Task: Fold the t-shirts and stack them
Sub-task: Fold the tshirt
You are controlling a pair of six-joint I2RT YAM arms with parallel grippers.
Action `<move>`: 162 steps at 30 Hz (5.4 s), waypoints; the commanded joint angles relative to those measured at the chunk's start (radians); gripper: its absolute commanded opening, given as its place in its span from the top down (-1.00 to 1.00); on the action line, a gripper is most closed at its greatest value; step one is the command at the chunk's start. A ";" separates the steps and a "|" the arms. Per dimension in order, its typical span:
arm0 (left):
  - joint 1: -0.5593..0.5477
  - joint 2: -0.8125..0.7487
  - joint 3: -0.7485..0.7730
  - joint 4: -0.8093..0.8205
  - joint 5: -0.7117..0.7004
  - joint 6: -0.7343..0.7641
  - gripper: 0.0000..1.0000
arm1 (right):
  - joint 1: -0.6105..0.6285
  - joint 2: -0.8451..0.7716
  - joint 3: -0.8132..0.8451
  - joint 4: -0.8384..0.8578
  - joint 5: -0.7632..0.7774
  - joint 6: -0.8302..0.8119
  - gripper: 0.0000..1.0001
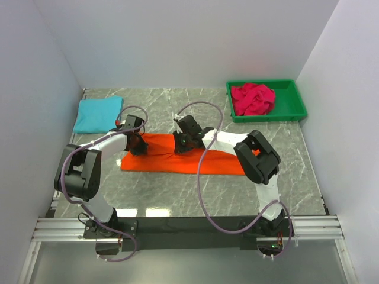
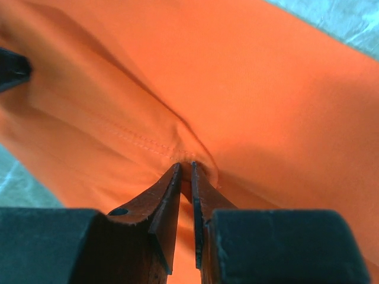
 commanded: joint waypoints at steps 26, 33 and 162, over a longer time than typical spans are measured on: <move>-0.032 -0.270 0.067 -0.145 -0.040 -0.017 -0.51 | -0.097 -0.284 -0.061 -0.351 0.239 -0.058 -0.06; -0.085 -0.179 0.080 -0.135 -0.053 -0.062 -0.48 | -0.185 -0.338 -0.170 -0.422 0.223 -0.039 0.00; -0.783 -0.170 -0.116 -0.379 0.140 -0.304 -0.32 | 0.040 -0.537 -0.529 -0.494 -0.010 0.156 0.05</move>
